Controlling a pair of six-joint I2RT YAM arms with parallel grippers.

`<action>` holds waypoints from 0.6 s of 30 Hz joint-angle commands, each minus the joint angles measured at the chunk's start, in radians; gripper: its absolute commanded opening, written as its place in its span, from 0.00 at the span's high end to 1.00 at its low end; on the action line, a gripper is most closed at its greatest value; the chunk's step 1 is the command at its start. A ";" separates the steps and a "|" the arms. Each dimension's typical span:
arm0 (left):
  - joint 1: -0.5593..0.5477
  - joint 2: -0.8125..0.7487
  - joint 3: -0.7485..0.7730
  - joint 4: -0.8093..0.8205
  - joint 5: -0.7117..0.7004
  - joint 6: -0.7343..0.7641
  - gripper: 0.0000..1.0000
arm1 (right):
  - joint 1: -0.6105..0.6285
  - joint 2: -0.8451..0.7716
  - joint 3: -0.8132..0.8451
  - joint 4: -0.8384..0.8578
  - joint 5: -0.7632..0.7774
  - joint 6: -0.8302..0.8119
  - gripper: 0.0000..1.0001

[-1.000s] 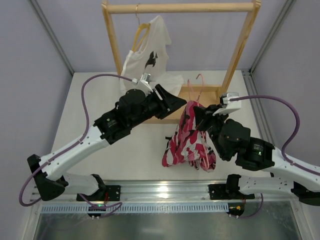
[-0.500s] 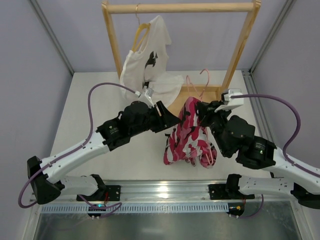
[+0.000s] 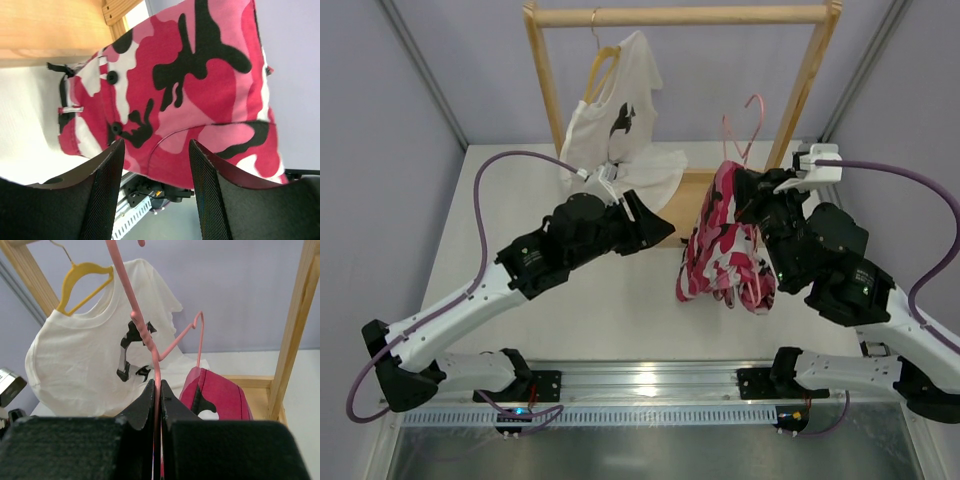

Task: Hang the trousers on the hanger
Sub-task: Hang the hanger with trousers onto the clothesline

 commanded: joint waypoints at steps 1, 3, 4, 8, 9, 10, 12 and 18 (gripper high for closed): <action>-0.003 -0.034 0.041 -0.047 -0.039 0.038 0.45 | -0.042 0.016 0.147 0.143 -0.033 -0.071 0.96; -0.003 -0.045 0.036 -0.058 -0.047 0.042 0.44 | -0.074 0.055 0.187 0.120 -0.064 -0.081 0.96; -0.003 -0.048 0.033 -0.068 -0.053 0.046 0.44 | -0.112 0.069 0.224 0.108 -0.076 -0.087 0.96; -0.003 -0.076 0.010 -0.070 -0.058 0.052 0.42 | -0.215 0.122 0.309 0.065 -0.164 -0.072 0.96; -0.003 -0.082 0.007 -0.072 -0.058 0.054 0.42 | -0.237 0.151 0.327 0.058 -0.179 -0.069 0.96; -0.003 -0.093 0.000 -0.072 -0.058 0.055 0.42 | -0.252 0.161 0.351 0.054 -0.200 -0.069 0.96; -0.003 -0.100 0.001 -0.082 -0.056 0.063 0.42 | -0.295 0.196 0.367 0.065 -0.225 -0.074 0.96; -0.003 -0.136 -0.005 -0.108 -0.057 0.063 0.41 | -0.384 0.293 0.453 0.090 -0.329 -0.095 0.96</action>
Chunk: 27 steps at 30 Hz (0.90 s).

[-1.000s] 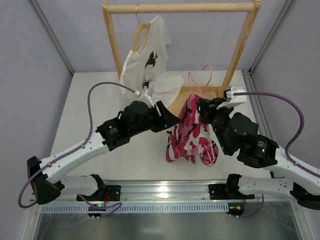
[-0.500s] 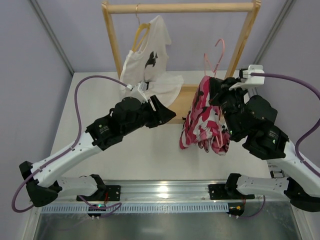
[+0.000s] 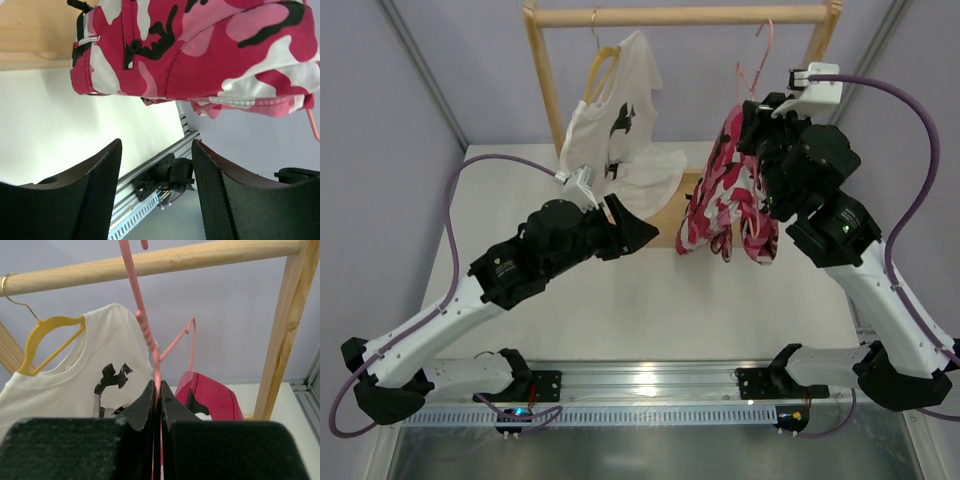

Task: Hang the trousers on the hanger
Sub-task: Hang the hanger with trousers onto the clothesline

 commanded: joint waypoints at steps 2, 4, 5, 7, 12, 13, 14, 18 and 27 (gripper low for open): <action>-0.003 -0.038 -0.002 -0.034 -0.031 0.024 0.41 | -0.049 0.041 0.107 0.156 -0.114 -0.058 0.96; -0.003 -0.045 -0.004 -0.044 -0.043 0.029 0.41 | -0.092 0.069 0.139 0.153 -0.143 -0.046 0.96; -0.003 -0.055 -0.005 -0.045 -0.046 0.030 0.40 | -0.106 0.080 0.146 0.153 -0.151 -0.046 0.96; -0.003 -0.059 -0.010 -0.043 -0.055 0.030 0.40 | -0.141 0.097 0.150 0.172 -0.173 -0.028 0.96; -0.003 -0.055 0.011 -0.067 -0.078 0.036 0.39 | -0.224 0.150 0.160 0.231 -0.246 -0.031 0.96; -0.003 -0.056 0.016 -0.074 -0.081 0.038 0.39 | -0.224 0.153 0.160 0.231 -0.246 -0.031 0.96; -0.003 -0.055 0.019 -0.077 -0.081 0.044 0.39 | -0.244 0.156 0.162 0.251 -0.269 -0.028 0.96; -0.003 -0.053 0.031 -0.091 -0.103 0.050 0.38 | -0.287 0.182 0.180 0.269 -0.315 -0.023 0.96; -0.002 -0.016 0.062 -0.098 -0.118 0.066 0.37 | -0.375 0.299 0.274 0.274 -0.394 0.011 0.96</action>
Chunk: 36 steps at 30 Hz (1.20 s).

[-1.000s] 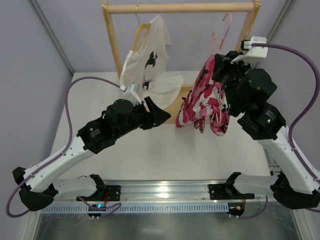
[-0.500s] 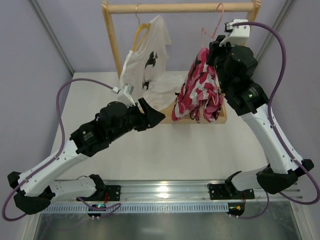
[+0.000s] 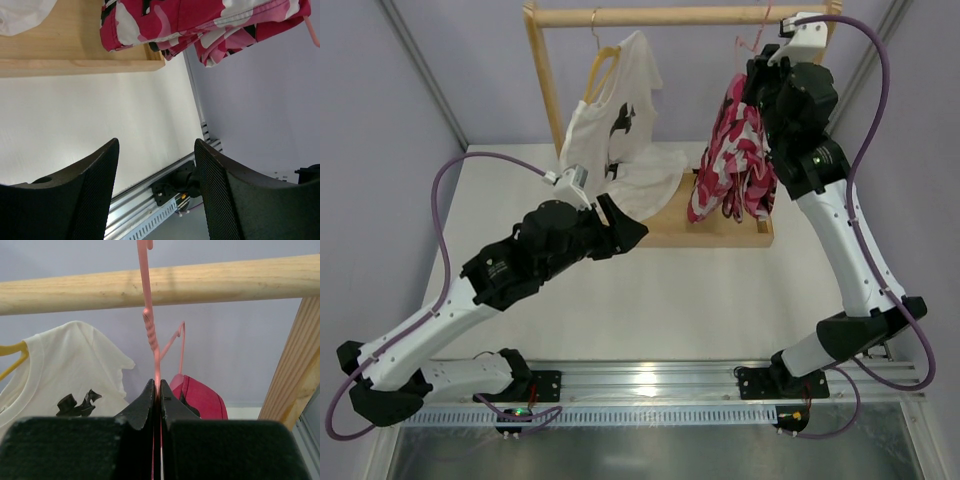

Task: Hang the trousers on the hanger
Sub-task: Hang the hanger with trousers onto the clothesline

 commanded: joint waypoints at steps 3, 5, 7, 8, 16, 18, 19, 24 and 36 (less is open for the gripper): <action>-0.002 0.021 0.037 0.002 -0.027 0.038 0.37 | -0.036 0.065 0.153 0.181 -0.066 0.022 0.96; 0.000 0.032 0.037 -0.004 -0.037 0.051 0.36 | -0.044 0.101 0.178 0.169 -0.065 0.016 0.96; 0.000 0.041 0.037 -0.004 -0.038 0.057 0.36 | -0.050 0.107 0.166 0.157 -0.072 0.024 0.96; 0.000 0.046 0.037 -0.003 -0.038 0.058 0.35 | -0.053 0.104 0.152 0.152 -0.077 0.031 0.96; 0.006 0.097 0.035 0.017 -0.031 0.094 0.31 | -0.058 0.027 -0.011 0.140 -0.074 0.048 0.73; 0.010 0.103 0.038 0.017 -0.034 0.101 0.29 | -0.056 -0.005 -0.008 0.088 -0.076 0.073 0.56; 0.018 0.107 0.045 0.016 -0.034 0.115 0.28 | -0.056 -0.041 -0.006 0.025 -0.073 0.079 0.52; 0.049 0.127 0.123 -0.020 -0.024 0.163 0.16 | -0.056 -0.163 -0.006 -0.295 -0.022 0.224 0.19; 0.058 -0.049 0.040 -0.072 0.028 0.273 0.00 | -0.055 -0.814 -0.637 -0.524 -0.442 0.478 0.00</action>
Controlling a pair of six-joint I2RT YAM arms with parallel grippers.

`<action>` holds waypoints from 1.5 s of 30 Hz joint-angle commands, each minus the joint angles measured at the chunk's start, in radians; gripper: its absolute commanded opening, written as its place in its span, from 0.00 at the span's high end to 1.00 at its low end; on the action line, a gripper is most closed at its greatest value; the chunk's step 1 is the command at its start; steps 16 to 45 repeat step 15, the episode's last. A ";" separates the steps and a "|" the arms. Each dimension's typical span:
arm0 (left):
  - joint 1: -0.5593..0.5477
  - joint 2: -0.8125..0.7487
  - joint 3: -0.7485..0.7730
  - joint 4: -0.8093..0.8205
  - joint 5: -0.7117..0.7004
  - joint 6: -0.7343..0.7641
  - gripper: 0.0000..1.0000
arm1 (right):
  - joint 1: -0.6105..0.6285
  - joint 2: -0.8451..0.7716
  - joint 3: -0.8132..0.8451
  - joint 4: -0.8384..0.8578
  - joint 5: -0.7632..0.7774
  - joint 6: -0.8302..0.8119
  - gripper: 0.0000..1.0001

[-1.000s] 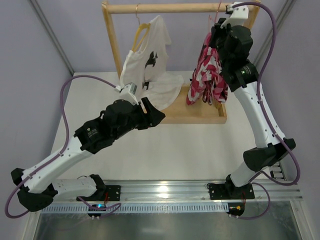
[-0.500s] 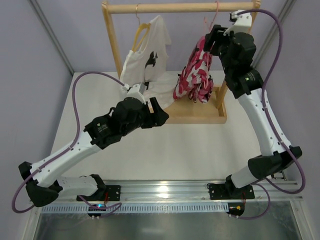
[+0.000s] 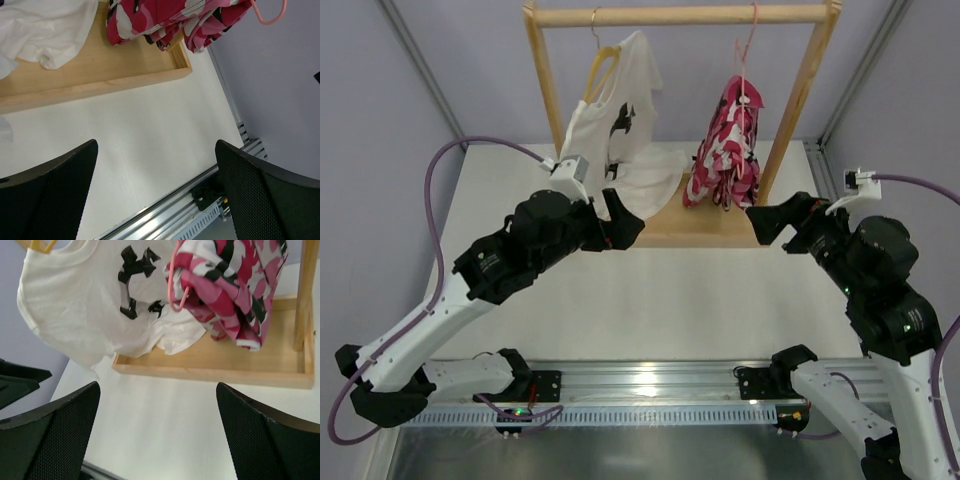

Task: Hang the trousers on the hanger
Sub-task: Hang the hanger with trousers onto the clothesline

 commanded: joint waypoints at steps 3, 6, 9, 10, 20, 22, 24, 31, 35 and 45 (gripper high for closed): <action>0.003 -0.196 -0.167 0.062 0.073 0.032 0.00 | -0.001 -0.129 -0.111 -0.089 -0.108 0.062 0.00; 0.003 -0.294 -0.253 0.099 0.064 0.023 0.00 | 0.000 -0.185 -0.185 -0.067 -0.142 0.080 0.00; 0.003 -0.354 -0.301 0.111 0.032 0.023 0.00 | -0.001 -0.220 -0.217 -0.040 -0.151 0.091 0.00; 0.003 -0.386 -0.305 0.114 0.023 0.023 0.00 | -0.001 -0.238 -0.220 -0.033 -0.155 0.088 0.00; 0.003 -0.426 -0.296 0.122 -0.008 0.054 0.00 | -0.001 -0.262 -0.231 -0.017 -0.122 0.085 0.00; 0.003 -0.426 -0.296 0.122 -0.008 0.054 0.00 | -0.001 -0.262 -0.231 -0.017 -0.122 0.085 0.00; 0.003 -0.426 -0.296 0.122 -0.008 0.054 0.00 | -0.001 -0.262 -0.231 -0.017 -0.122 0.085 0.00; 0.003 -0.426 -0.296 0.122 -0.008 0.054 0.00 | -0.001 -0.262 -0.231 -0.017 -0.122 0.085 0.00; 0.003 -0.426 -0.296 0.122 -0.008 0.054 0.00 | -0.001 -0.262 -0.231 -0.017 -0.122 0.085 0.00; 0.003 -0.426 -0.296 0.122 -0.008 0.054 0.00 | -0.001 -0.262 -0.231 -0.017 -0.122 0.085 0.00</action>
